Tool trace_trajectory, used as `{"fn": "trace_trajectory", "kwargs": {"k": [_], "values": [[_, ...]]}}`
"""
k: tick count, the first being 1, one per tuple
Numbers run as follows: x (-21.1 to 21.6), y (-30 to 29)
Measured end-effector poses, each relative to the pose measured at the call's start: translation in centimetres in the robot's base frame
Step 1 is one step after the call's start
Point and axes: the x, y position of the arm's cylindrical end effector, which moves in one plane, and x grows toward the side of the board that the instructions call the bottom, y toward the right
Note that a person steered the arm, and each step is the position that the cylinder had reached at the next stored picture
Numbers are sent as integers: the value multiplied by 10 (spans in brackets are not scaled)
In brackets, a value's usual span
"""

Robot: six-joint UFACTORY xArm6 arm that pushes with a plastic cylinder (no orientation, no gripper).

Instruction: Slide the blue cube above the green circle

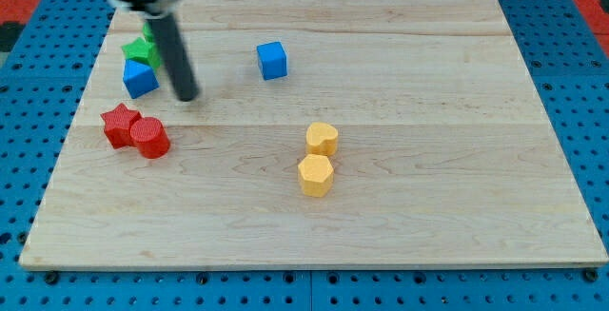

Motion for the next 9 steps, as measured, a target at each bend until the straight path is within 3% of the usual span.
{"fn": "trace_trajectory", "kwargs": {"k": [2,3,4,5,6,7,8,9], "values": [[-51,101],[-74,109],[-124,90],[-142,8],[-115,48],[-91,47],[-135,12],[-153,-44]]}}
